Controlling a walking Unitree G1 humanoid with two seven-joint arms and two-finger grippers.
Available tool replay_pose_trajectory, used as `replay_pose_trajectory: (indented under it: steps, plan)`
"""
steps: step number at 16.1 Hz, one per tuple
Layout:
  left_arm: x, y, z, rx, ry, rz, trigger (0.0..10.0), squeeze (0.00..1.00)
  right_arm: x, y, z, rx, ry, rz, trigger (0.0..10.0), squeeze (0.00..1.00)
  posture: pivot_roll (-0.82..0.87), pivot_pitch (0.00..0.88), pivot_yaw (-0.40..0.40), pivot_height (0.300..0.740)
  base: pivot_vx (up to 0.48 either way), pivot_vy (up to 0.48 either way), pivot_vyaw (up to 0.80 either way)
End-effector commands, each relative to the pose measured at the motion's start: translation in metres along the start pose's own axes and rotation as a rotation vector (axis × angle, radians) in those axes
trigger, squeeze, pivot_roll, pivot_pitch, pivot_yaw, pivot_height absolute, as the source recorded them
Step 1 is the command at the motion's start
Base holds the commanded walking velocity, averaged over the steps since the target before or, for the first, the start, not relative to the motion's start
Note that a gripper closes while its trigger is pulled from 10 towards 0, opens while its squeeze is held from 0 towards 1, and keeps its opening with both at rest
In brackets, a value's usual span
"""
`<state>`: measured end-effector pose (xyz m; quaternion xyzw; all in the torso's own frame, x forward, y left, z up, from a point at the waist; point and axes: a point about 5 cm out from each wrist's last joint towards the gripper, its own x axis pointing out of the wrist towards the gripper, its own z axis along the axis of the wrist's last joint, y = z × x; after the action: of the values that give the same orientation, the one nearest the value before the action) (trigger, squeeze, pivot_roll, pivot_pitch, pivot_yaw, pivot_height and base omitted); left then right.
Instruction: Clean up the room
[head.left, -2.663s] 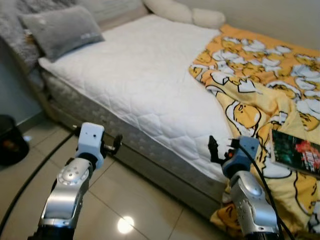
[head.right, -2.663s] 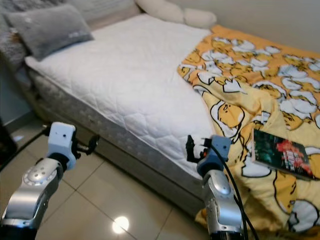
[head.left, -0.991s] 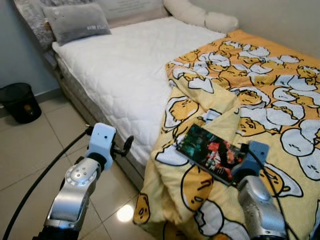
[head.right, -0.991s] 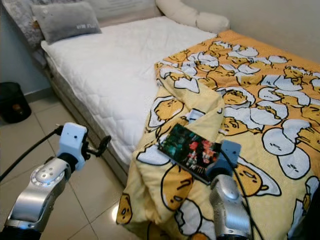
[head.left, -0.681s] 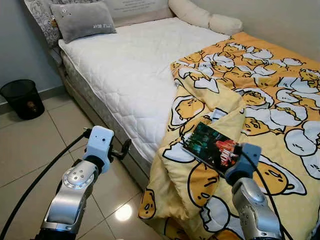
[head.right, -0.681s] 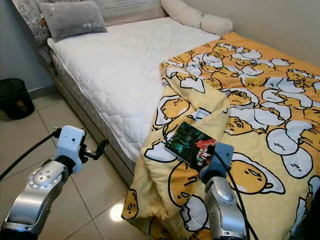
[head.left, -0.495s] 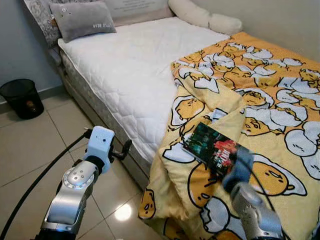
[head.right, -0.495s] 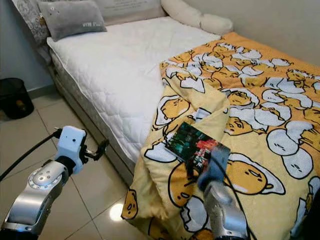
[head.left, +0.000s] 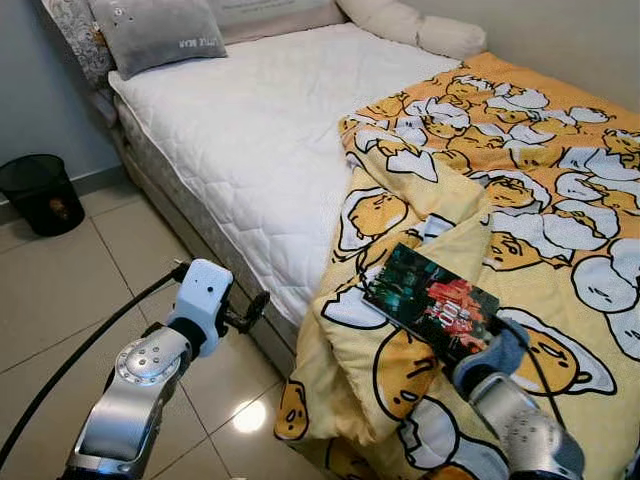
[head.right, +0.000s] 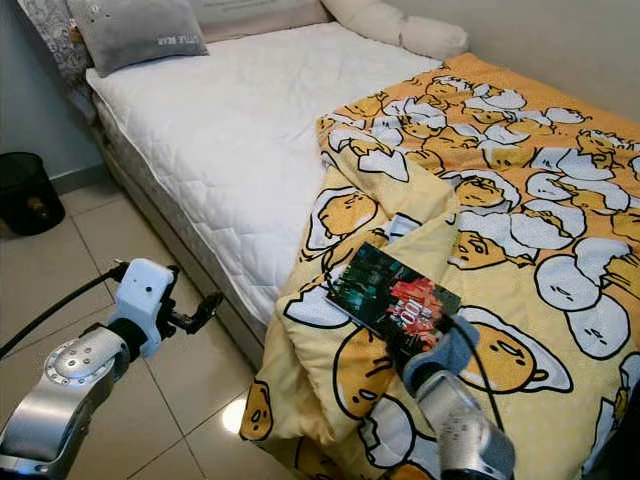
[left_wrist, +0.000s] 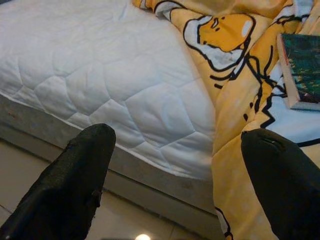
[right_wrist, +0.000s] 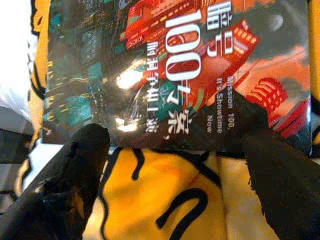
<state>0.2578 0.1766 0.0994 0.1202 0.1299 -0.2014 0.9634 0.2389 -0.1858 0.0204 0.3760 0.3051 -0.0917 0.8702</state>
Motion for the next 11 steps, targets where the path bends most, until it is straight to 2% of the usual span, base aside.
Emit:
replay_pose_trajectory:
  steps: [1,2,3,5,6,8,9,10,11]
  plan:
    - [-0.002,-0.002,0.002,0.006,-0.004,-0.034,10.0,0.19,-0.005,0.002,0.001,0.022,0.025,0.026,10.0,0.0,0.01,0.0,-0.04,0.74,0.0,0.0,0.0]
    - [-0.003,-0.002,0.002,0.019,0.0,-0.071,10.0,0.18,-0.011,0.007,0.001,0.01,0.048,0.099,10.0,0.0,0.02,0.0,-0.045,0.74,0.0,0.0,0.0]
    - [-0.003,-0.002,0.002,0.019,0.0,-0.071,10.0,0.18,-0.011,0.007,0.001,0.01,0.048,0.099,10.0,0.0,0.02,0.0,-0.045,0.74,0.0,0.0,0.0]
    - [-0.003,-0.003,0.002,0.039,0.004,-0.145,10.0,0.14,-0.018,0.0,0.001,-0.003,0.074,0.106,10.0,0.0,0.01,0.0,-0.044,0.74,0.0,0.0,0.0]
    - [-0.004,-0.005,0.001,0.068,0.013,-0.229,10.0,0.13,-0.022,-0.009,0.001,-0.004,0.066,0.076,10.0,0.0,-0.01,0.0,-0.028,0.74,0.0,0.0,0.0]
    - [-0.003,-0.007,0.003,0.084,0.023,-0.321,10.0,0.13,-0.022,-0.011,0.0,0.05,0.049,0.08,10.0,0.0,-0.02,0.0,-0.008,0.74,0.0,0.0,0.0]
    - [-0.002,-0.01,0.006,0.078,0.021,-0.382,10.0,0.13,-0.019,-0.01,-0.003,0.058,0.053,0.077,10.0,0.0,-0.04,0.0,0.014,0.74,0.0,0.0,0.0]
    - [0.0,-0.016,0.01,0.077,0.035,-0.524,10.0,0.13,-0.008,-0.012,-0.011,0.037,0.075,0.044,10.0,0.0,-0.05,0.0,0.031,0.74,0.0,0.0,0.0]
    - [0.0,-0.017,0.01,0.087,0.05,-0.575,10.0,0.13,-0.004,-0.013,-0.012,0.03,0.075,0.028,10.0,0.0,-0.05,0.0,0.033,0.74,0.0,0.0,0.0]
